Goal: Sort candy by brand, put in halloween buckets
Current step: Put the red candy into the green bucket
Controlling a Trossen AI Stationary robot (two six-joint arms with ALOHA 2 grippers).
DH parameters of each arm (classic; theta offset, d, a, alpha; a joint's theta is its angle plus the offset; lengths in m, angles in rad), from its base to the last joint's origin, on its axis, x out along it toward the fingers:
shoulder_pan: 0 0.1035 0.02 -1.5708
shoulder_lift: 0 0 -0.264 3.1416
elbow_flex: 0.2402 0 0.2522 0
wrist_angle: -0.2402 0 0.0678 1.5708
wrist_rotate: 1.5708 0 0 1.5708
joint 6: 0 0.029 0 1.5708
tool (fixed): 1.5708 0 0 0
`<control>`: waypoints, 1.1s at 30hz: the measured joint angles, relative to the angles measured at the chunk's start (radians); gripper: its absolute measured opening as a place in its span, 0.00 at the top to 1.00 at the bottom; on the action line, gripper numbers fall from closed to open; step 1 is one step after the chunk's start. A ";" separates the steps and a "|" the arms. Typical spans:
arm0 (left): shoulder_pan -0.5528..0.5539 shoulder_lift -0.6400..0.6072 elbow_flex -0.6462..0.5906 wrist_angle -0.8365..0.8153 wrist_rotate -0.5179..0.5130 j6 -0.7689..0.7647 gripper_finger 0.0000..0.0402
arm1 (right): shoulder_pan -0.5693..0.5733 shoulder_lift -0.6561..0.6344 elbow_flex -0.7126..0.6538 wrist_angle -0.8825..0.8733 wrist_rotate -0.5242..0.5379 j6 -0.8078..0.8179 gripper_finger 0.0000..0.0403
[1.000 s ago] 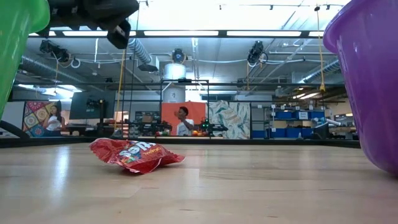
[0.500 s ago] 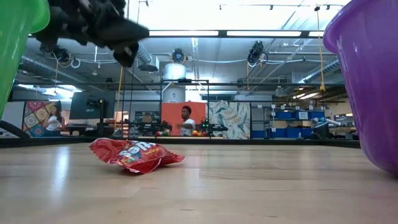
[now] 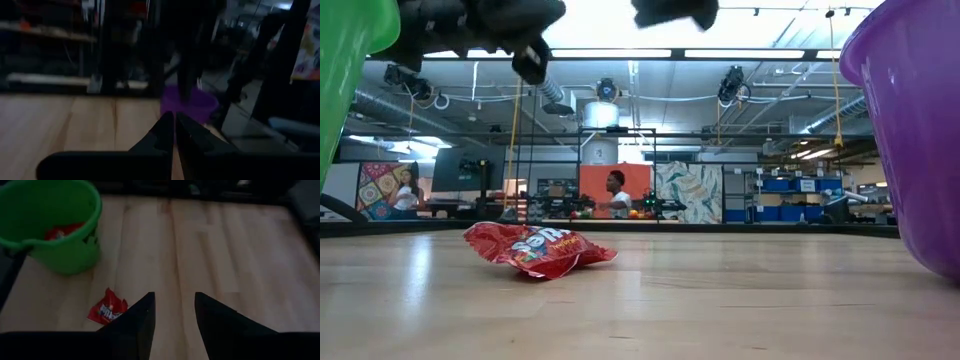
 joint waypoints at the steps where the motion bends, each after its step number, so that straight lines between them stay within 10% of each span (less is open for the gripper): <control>1: 0.001 -0.007 0.000 0.016 0.000 0.000 0.94 | -0.011 0.027 0.000 0.020 -0.025 -0.014 0.63; 33: 0.002 -0.208 0.000 -0.017 -0.032 0.110 0.94 | -0.187 0.525 0.000 0.407 -0.805 0.168 0.55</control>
